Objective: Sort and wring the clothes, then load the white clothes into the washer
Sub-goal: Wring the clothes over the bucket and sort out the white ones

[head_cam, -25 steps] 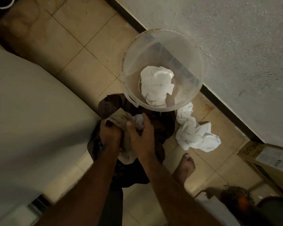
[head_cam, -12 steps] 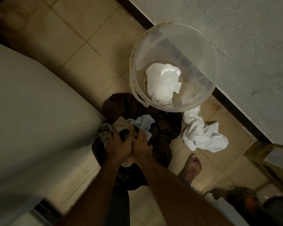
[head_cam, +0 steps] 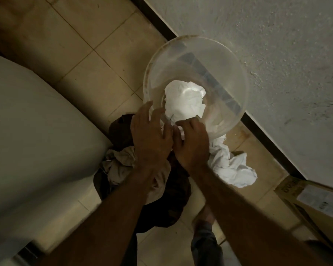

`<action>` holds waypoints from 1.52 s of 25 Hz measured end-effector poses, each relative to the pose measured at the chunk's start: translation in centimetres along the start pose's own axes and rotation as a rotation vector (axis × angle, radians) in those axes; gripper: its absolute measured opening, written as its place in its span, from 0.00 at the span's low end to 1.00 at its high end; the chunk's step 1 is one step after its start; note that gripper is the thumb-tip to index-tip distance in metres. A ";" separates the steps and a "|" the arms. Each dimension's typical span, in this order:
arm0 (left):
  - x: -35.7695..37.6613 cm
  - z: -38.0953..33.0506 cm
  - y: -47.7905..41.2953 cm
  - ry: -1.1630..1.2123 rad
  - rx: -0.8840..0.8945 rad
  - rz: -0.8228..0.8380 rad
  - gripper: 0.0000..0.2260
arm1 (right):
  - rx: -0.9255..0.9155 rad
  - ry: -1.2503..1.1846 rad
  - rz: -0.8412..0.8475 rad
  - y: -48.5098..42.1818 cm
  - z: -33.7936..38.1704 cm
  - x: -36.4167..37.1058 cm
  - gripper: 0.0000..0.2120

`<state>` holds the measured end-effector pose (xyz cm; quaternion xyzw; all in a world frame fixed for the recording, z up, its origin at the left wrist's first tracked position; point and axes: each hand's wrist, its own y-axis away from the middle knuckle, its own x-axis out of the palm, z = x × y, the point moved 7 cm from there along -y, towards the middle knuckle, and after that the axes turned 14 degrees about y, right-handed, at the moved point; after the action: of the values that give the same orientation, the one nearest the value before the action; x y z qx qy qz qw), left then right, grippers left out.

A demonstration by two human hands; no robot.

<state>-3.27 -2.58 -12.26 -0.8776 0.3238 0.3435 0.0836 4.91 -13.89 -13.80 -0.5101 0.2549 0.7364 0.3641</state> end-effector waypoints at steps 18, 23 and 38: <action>8.2 3.2 -2.1 -0.192 0.423 0.152 0.11 | -0.126 0.565 1.364 -7.8 -8.8 24.3 0.30; 8.3 3.2 -2.3 -0.187 0.439 0.143 0.12 | 0.010 0.471 1.325 -9.3 -9.7 26.3 0.42; 8.6 3.2 -2.3 -0.378 0.339 0.322 0.13 | -0.017 0.226 0.564 -10.8 -6.6 12.2 0.15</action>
<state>1.16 -4.03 -20.54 -0.7089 0.4902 0.4507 0.2324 14.62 -8.91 -27.59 -0.5009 0.4194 0.7490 0.1102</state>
